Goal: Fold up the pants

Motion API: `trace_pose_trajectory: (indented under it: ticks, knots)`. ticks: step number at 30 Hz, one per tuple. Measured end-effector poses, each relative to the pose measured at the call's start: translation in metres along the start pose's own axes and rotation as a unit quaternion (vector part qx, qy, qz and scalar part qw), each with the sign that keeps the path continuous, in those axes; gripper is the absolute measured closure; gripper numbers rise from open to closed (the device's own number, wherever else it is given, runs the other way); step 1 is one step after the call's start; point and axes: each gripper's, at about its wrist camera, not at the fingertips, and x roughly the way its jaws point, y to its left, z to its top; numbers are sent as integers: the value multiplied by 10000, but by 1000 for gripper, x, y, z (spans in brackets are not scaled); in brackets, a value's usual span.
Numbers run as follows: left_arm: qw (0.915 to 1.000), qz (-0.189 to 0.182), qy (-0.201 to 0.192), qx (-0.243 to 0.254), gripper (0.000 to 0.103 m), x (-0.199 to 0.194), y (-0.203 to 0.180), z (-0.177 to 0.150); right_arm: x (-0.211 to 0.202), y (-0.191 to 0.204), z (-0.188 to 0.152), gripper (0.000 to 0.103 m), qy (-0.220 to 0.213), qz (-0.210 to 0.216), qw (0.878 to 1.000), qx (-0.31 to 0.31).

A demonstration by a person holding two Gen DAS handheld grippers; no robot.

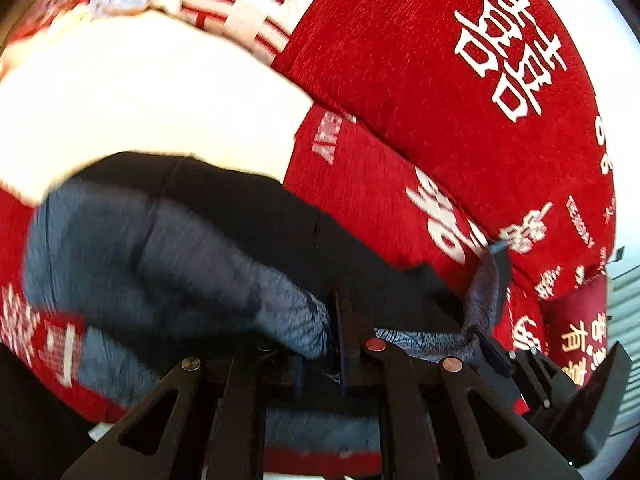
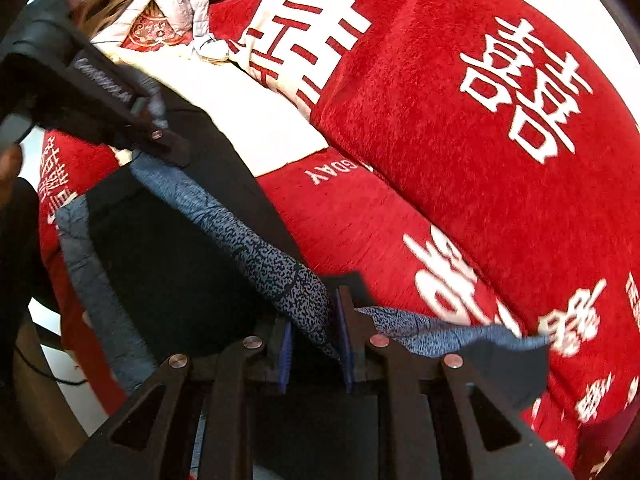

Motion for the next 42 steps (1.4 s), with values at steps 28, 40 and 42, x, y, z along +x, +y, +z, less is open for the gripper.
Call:
trace_pose_trajectory:
  ticks: [28, 40, 42]
  knots:
    - [9962, 108, 102, 853, 79, -38, 30, -45, -41, 24, -10, 23, -143, 885, 9887, 1199]
    - [9774, 1003, 464, 1803, 20, 31, 5, -49, 27, -18, -57, 24, 1178, 599, 9632, 2341]
    - [9751, 1136, 383, 1864, 20, 26, -2, -53, 18, -25, -56, 24, 1172, 572, 9584, 2537]
